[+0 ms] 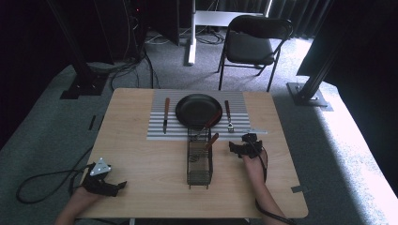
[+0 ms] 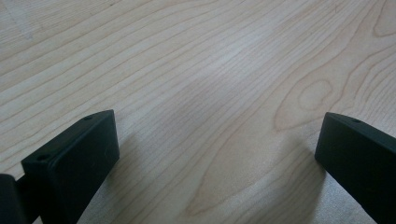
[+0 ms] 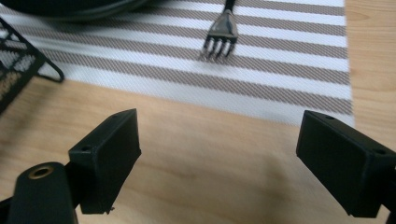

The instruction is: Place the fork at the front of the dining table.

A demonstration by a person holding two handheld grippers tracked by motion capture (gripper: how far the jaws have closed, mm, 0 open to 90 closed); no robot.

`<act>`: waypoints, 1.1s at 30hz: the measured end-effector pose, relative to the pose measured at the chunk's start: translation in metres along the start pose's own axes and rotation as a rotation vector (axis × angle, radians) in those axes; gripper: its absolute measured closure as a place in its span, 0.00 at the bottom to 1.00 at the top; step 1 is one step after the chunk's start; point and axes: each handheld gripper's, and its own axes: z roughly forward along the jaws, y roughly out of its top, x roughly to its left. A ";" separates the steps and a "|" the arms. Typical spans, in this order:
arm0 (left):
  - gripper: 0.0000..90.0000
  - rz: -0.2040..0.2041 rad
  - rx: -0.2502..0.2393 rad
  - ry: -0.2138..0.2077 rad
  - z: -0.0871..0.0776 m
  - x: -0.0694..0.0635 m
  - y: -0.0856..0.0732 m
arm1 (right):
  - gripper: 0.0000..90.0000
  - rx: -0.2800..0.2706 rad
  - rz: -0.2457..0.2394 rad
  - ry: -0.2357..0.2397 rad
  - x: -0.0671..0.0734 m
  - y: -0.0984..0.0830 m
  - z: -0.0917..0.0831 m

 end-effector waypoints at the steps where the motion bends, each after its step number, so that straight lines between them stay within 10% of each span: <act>1: 0.00 0.000 0.000 0.000 0.000 0.000 0.000 | 0.14 -0.005 -0.003 -0.006 0.000 -0.003 -0.001; 33: 0.00 0.000 0.000 0.000 0.000 0.000 0.000 | 0.14 -0.055 0.023 -0.104 -0.054 -0.090 -0.077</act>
